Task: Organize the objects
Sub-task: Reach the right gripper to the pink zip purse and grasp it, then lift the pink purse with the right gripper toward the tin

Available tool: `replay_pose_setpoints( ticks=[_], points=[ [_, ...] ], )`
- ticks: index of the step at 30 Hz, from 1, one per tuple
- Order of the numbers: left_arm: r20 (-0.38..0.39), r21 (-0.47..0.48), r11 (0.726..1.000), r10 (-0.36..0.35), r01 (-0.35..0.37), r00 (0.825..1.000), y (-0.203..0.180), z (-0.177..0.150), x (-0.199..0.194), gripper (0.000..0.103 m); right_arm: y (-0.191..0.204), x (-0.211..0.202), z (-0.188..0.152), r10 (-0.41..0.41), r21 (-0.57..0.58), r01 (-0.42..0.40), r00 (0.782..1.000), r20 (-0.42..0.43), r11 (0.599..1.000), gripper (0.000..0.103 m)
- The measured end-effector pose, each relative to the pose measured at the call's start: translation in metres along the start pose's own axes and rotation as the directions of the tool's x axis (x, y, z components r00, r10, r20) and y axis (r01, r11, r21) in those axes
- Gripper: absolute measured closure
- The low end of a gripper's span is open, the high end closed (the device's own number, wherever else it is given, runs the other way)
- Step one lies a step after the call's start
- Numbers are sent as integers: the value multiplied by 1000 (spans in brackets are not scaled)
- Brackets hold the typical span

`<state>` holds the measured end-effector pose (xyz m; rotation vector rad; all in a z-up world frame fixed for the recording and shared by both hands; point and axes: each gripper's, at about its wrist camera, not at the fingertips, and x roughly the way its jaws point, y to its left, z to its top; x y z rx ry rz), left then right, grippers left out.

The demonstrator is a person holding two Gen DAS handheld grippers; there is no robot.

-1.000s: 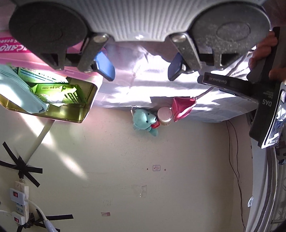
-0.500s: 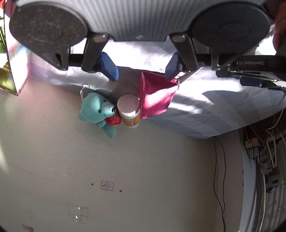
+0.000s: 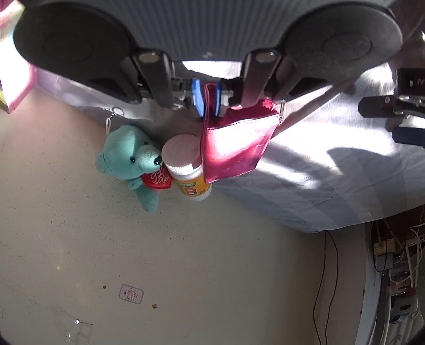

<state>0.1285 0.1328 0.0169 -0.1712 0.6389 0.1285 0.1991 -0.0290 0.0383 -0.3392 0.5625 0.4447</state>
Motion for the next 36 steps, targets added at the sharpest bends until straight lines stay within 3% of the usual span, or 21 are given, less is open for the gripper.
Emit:
replay_pose_setpoints(
  ticks=[11, 15, 18, 23, 27, 32, 36],
  points=[
    [3, 5, 1000, -2, 2, 1000, -2, -5, -1, 28, -37, -153, -104, 103, -60, -103, 995, 5, 993, 93],
    [7, 7, 1000, -4, 4, 1000, -2, -5, -2, 26, -60, -203, -143, 20, -54, -19, 1000, 12, 998, 92],
    [12, -1, 1000, -3, 3, 1000, -1, -6, -3, 26, -83, -228, -165, -71, 59, 70, 997, 18, 996, 88],
    [21, -15, 1000, -5, 5, 1000, -1, -7, -5, 26, -112, -239, -191, -79, 306, 65, 996, 33, 950, 82],
    [34, -6, 1000, -7, 8, 999, -2, -8, -8, 26, -128, -236, -208, 5, 497, -35, 998, 61, 867, 78],
    [48, 24, 1000, -13, 12, 999, -7, -9, -11, 26, -129, -235, -216, 40, 552, -82, 995, 88, 830, 75],
    [55, 44, 999, -14, 12, 998, -9, -10, -11, 26, -134, -241, -222, 48, 588, -110, 992, 120, 801, 67]
  ],
)
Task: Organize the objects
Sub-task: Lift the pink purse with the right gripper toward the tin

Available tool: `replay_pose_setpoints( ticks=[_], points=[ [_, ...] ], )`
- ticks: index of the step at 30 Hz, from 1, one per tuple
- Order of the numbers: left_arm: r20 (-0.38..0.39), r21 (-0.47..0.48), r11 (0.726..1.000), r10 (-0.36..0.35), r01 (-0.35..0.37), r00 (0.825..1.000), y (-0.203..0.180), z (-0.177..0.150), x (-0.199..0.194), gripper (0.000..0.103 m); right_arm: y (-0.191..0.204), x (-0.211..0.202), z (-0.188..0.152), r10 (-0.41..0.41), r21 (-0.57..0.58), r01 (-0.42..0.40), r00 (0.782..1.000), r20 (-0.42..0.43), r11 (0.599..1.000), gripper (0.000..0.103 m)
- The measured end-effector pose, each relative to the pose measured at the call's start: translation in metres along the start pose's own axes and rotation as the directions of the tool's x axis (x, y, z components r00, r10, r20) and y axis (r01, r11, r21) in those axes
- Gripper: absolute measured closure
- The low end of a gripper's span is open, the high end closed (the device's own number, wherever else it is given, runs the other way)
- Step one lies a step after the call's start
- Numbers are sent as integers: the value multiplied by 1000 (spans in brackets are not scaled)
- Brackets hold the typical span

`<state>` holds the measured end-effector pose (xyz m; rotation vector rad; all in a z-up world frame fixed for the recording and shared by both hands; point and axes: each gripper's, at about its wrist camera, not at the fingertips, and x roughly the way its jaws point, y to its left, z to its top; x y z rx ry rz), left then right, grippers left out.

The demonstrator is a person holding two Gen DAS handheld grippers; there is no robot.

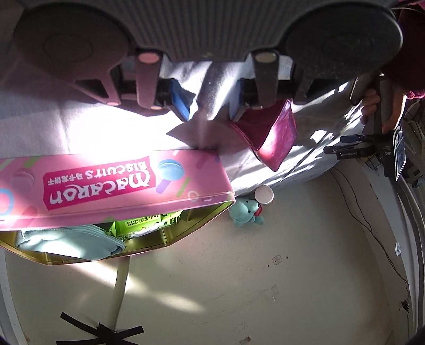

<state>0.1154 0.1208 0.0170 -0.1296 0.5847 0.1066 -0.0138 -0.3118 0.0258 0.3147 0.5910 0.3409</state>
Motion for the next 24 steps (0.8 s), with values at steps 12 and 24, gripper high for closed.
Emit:
replay_pose_setpoints(
  ticks=[12, 24],
  points=[
    [2, 14, 1000, -6, 6, 1000, -1, 0, 1, 25, 0, -6, -1, 49, -5, -49, 999, 23, 999, 62],
    [13, 35, 999, -37, 36, 999, -4, -1, -1, 25, -2, 0, 1, 57, 17, -57, 998, -9, 998, 60]
  ],
)
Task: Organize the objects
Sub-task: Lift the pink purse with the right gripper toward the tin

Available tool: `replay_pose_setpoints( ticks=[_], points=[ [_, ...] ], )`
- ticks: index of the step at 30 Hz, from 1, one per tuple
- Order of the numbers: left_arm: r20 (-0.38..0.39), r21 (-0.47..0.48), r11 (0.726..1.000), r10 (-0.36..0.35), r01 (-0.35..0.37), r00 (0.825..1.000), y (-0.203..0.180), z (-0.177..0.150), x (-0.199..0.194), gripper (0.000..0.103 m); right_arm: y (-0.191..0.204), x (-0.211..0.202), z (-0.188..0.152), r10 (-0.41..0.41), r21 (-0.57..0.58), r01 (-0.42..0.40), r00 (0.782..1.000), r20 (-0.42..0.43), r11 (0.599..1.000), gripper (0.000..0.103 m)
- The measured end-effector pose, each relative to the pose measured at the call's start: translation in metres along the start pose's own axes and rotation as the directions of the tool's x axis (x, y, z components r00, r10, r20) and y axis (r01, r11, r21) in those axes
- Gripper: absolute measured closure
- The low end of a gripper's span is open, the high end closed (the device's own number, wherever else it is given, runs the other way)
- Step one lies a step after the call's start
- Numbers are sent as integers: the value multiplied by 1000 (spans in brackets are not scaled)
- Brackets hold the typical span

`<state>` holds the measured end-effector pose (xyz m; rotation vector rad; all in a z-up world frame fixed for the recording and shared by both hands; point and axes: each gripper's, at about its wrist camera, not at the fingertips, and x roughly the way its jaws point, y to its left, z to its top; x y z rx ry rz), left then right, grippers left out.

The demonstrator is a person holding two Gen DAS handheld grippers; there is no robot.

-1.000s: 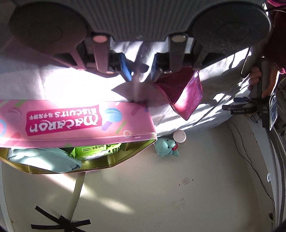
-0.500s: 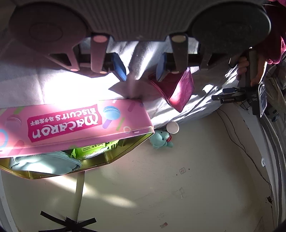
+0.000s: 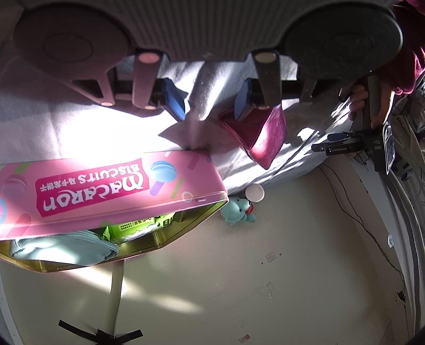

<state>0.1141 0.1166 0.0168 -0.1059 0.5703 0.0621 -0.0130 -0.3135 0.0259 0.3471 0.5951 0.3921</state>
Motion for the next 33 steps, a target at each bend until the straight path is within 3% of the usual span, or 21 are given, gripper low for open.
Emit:
replay_pose_setpoints(
  ticks=[18, 21, 24, 29, 33],
  points=[
    [15, 13, 994, -113, 112, 994, -4, 1, -5, 25, 7, 9, 1, -55, -49, 53, 998, -37, 997, 60],
    [-10, -14, 980, -198, 198, 980, -7, 3, -6, 25, 8, 9, 2, -69, -49, 67, 997, -35, 997, 60],
    [-4, 36, 961, -273, 273, 962, -22, 5, -18, 25, 9, 8, 5, -61, -18, 60, 997, -41, 998, 58],
    [-18, 144, 871, -472, 470, 881, -61, 13, -35, 25, 24, 15, 10, -4, -31, 2, 998, -62, 1000, 58],
    [-99, 157, 770, -611, 619, 785, -93, 10, -35, 26, 36, 24, 14, 43, -42, -46, 996, -78, 998, 59]
  ],
)
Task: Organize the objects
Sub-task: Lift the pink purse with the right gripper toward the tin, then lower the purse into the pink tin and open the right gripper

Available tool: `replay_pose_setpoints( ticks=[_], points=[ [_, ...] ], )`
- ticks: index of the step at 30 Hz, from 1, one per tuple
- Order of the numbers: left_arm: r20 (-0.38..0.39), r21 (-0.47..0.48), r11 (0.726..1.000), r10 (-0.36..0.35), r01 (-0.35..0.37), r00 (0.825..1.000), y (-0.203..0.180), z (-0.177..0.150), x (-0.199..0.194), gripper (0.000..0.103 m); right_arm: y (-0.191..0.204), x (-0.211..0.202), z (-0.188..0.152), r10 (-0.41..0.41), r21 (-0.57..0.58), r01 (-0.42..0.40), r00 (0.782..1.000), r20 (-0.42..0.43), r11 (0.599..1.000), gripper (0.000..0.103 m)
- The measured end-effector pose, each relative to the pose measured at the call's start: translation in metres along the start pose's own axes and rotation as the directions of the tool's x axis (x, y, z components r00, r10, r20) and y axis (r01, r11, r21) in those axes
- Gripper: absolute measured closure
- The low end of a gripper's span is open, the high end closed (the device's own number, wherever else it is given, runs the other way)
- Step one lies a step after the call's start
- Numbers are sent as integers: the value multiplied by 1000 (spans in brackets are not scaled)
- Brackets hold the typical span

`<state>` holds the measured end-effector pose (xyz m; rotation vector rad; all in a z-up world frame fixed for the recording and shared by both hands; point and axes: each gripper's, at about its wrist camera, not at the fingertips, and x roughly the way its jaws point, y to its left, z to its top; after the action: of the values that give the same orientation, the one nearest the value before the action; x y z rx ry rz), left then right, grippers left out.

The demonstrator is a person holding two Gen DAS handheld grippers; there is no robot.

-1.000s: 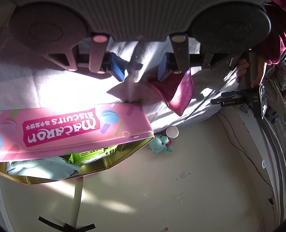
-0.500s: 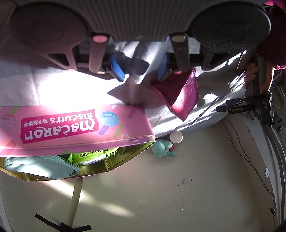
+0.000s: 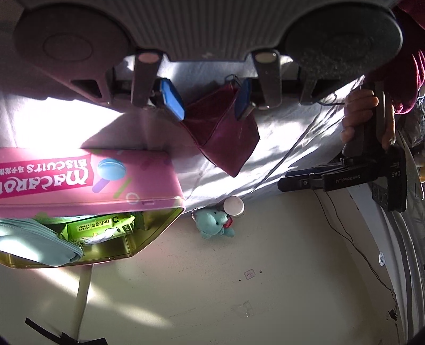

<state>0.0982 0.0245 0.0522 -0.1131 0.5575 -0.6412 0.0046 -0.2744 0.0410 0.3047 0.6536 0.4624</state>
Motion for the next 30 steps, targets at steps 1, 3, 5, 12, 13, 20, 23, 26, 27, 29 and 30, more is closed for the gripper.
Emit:
replay_pose_setpoints(
  ticks=[1, 3, 5, 12, 13, 20, 23, 26, 27, 29, 30],
  points=[
    [-16, 13, 999, -37, 38, 999, -8, -2, 6, 26, 1, 1, 1, 9, 3, -9, 1000, -3, 1000, 59],
    [-48, 31, 995, -91, 93, 995, -21, -7, 16, 26, 0, 3, 3, 17, 11, -17, 1000, -4, 1000, 59],
    [-80, 37, 991, -125, 128, 989, -30, -13, 25, 29, 0, 5, 5, 26, 16, -26, 1000, -5, 1000, 60],
    [-157, -27, 988, -156, 154, 975, -34, -32, 43, 46, 5, 20, 4, 58, -2, -58, 998, -34, 998, 82],
    [-145, -23, 991, -132, 130, 981, -38, -29, 37, 50, 7, 19, 4, 52, -21, -53, 998, -33, 998, 82],
    [-4, 35, 989, -145, 145, 989, -71, 4, -1, 53, 26, -29, 27, 91, -149, -73, 989, 121, 986, 82],
    [32, 99, 987, -127, 123, 991, -99, 25, 11, 52, 17, -45, 48, 57, -170, -23, 978, 200, 985, 82],
    [34, 143, 983, -123, 117, 992, -122, 41, 43, 51, -4, -53, 67, -12, -162, 54, 967, 253, 985, 81],
    [29, 139, 983, -128, 123, 991, -126, 45, 53, 51, -12, -55, 72, -32, -157, 76, 964, 264, 985, 81],
    [9, 123, 982, -144, 142, 990, -135, 54, 82, 51, -32, -56, 80, -68, -138, 110, 958, 278, 984, 81],
    [0, 123, 982, -146, 145, 989, -140, 56, 93, 51, -46, -56, 85, -87, -121, 126, 955, 283, 985, 81]
  ],
)
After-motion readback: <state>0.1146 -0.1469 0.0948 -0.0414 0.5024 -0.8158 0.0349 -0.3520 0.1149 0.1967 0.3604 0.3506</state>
